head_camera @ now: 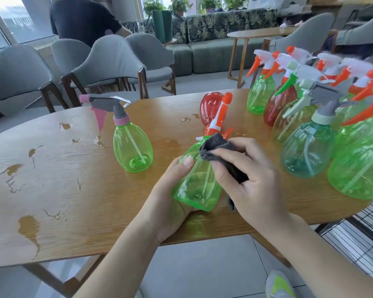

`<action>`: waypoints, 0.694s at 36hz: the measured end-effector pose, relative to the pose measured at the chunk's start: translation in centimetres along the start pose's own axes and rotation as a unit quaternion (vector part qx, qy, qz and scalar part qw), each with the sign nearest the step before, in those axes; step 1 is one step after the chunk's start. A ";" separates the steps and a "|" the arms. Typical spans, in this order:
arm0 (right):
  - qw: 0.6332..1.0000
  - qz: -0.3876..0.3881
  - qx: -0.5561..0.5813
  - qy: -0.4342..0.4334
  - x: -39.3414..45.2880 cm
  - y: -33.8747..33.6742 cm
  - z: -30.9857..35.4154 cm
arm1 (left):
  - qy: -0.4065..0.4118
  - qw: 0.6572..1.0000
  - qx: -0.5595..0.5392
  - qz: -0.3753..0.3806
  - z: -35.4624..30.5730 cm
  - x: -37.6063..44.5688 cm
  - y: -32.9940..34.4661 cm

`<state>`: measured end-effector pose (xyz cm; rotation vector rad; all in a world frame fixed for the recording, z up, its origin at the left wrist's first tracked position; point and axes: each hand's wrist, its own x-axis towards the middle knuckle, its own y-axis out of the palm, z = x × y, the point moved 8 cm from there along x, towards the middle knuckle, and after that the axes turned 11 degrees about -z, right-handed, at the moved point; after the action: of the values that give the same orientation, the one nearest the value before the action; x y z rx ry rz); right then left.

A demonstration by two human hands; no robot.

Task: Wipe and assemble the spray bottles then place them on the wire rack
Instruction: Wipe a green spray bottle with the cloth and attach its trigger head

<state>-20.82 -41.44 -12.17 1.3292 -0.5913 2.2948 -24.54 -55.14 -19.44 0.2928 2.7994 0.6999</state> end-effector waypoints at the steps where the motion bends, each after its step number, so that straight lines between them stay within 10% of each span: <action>1: 1.000 -0.003 -0.007 0.009 0.1 -0.1 -0.3 | 0.005 1.000 0.007 0.001 0.0 0.1 0.0; 6: 0.999 -0.004 -0.007 0.043 -0.1 0.2 -0.6 | 0.001 1.000 0.002 0.001 0.2 0.0 0.0; 19: 0.966 0.100 -0.051 -0.233 -3.7 2.7 4.5 | -0.086 0.990 -0.106 0.024 0.7 -0.7 0.4; 25: 0.982 0.041 -0.048 -0.176 -1.8 1.7 3.2 | -0.045 0.995 -0.087 0.030 0.4 -0.2 0.3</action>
<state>-18.69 -44.90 -12.58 1.7054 -0.8733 2.0743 -24.20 -54.74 -19.55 0.3682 2.6323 0.9148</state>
